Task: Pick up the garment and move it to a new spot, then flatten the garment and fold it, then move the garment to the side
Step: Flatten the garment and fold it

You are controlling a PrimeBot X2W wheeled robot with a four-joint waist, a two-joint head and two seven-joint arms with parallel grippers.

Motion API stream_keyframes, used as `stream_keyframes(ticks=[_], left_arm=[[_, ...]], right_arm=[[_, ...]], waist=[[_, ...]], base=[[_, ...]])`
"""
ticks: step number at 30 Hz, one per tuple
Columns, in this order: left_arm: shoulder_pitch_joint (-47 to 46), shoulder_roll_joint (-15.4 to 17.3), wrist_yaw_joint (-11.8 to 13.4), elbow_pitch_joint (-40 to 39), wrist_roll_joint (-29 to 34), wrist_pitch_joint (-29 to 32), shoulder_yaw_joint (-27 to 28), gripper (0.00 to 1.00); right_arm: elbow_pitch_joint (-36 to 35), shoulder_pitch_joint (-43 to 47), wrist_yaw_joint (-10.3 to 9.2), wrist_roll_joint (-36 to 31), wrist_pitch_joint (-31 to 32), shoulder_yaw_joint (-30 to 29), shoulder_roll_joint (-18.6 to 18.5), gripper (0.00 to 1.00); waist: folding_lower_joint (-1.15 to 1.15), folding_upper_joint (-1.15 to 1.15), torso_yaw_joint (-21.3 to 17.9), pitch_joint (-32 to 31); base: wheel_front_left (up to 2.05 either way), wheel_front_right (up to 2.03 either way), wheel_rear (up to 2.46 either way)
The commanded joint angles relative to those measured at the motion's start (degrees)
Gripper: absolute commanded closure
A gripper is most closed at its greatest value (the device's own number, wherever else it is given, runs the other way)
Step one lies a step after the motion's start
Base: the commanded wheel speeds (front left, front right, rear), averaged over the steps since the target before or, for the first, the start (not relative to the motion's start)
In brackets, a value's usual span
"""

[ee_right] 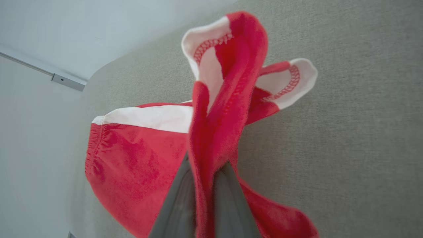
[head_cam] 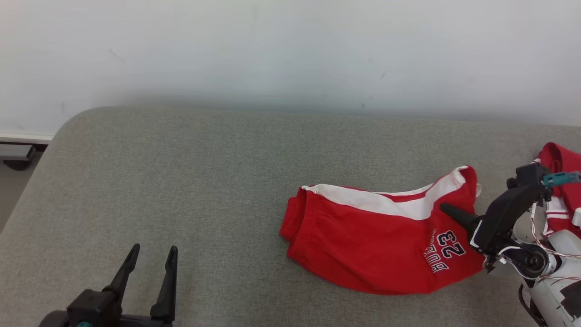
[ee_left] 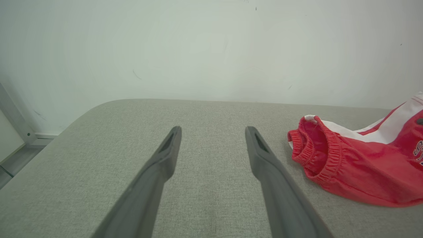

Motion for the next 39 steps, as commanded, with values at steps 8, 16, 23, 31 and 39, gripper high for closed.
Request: stream_keyframes(ticks=[8,16,23,31,39], left_arm=[[-1.40,-0.75,-0.70,1.49,-0.35,-0.98,-1.77,0.00],[-2.02,-1.03,-0.80,2.72,-0.44,-1.61,-2.48,0.00],[-3.38,-1.59,-1.21,3.86,-0.54,-2.17,-3.55,0.00],[-4.98,-2.36,-1.83,5.83,-0.78,-3.12,-4.76,0.00],[-5.56,-2.51,-1.76,7.32,-1.14,-4.17,-5.05,0.00]], right_arm=[[-6.98,1.20,-0.07,8.76,6.05,-0.15,1.79,1.00],[-5.80,-0.30,-0.07,8.07,6.04,0.39,4.73,1.00],[-0.03,-3.58,-0.07,5.24,3.77,0.60,8.58,1.00],[6.51,-7.38,-0.07,2.91,2.99,0.74,12.08,1.00],[9.43,-9.27,-0.07,1.14,2.97,1.66,13.55,0.89]], waist=[[0.00,0.00,2.65,-0.43],[0.00,0.00,4.98,-0.25],[0.00,0.00,6.79,0.46],[0.00,0.00,8.48,0.88],[0.00,0.00,9.13,1.46]], base=[[0.00,0.00,0.00],[0.00,0.00,0.00],[0.00,0.00,0.00],[0.00,0.00,0.00],[0.00,0.00,0.00]])
